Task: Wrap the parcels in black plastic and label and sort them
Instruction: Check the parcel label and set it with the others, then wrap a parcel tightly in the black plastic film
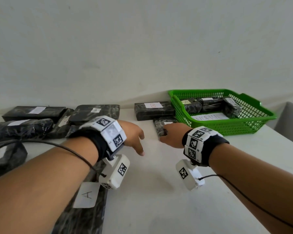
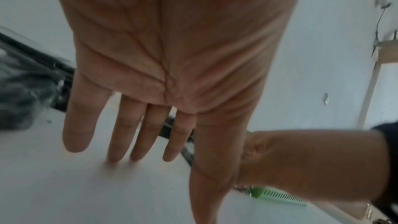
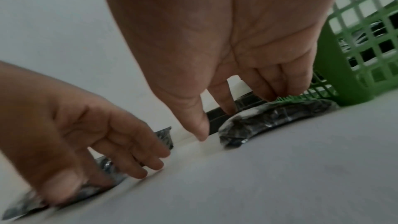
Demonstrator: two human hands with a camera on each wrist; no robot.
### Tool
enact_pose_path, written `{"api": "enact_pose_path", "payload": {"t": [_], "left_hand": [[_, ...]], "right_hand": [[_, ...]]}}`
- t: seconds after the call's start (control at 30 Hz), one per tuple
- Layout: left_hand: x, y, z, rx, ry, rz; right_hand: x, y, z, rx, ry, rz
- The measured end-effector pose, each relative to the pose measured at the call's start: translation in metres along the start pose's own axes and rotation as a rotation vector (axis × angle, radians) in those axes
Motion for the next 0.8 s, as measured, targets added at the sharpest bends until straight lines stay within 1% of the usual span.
{"api": "enact_pose_path", "payload": {"t": [0.1,0.23,0.3,0.37,0.47,0.53,0.57,0.6,0.67,0.7,0.73,0.77,0.8], "left_hand": [[0.028,-0.022,0.007,-0.009,-0.049,0.030],[0.059,-0.044,-0.015,-0.132,-0.145,0.155],[0.068,-0.044,-0.029,-0.166,-0.133,0.205],[0.071,-0.042,-0.040,-0.157,-0.096,0.221],[0.074,-0.043,-0.045,-0.063,-0.004,0.231],[0.079,-0.047,-0.038,0.084,0.078,0.256],[0.080,-0.051,-0.033,0.193,0.129,0.269],[0.081,-0.057,-0.026,0.317,0.188,0.282],[0.086,-0.070,-0.014,0.635,0.324,0.304],[0.087,-0.075,-0.012,0.851,0.368,0.304],[0.086,-0.079,-0.012,1.067,0.402,0.298],[0.086,-0.081,-0.012,1.245,0.434,0.272],[0.087,-0.080,-0.012,1.375,0.456,0.232]], "right_hand": [[0.027,-0.016,-0.003,-0.031,0.009,0.087],[0.070,-0.053,-0.017,-0.059,-0.124,0.219],[0.086,-0.068,-0.023,-0.072,-0.155,0.257],[0.098,-0.077,-0.030,-0.077,-0.163,0.275],[0.115,-0.079,-0.038,-0.094,-0.170,0.283],[0.126,-0.077,-0.040,-0.142,-0.154,0.281],[0.131,-0.076,-0.039,-0.204,-0.148,0.283],[0.138,-0.074,-0.036,-0.315,-0.144,0.288],[0.152,-0.072,-0.025,-0.648,-0.109,0.319],[0.157,-0.073,-0.018,-0.809,-0.066,0.340],[0.160,-0.073,-0.011,-0.921,-0.009,0.359],[0.159,-0.072,-0.006,-0.974,0.077,0.363],[0.156,-0.069,-0.001,-0.997,0.191,0.350]]}}
Point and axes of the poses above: each hand's wrist, its own x-axis away from the middle knuckle, its own z-axis out of the back of the hand, y = z × x, the point moved 3 cm from there along -x, towards the middle knuckle, and after that the axes turned 2 degrees about x, right-handed, at the moved point
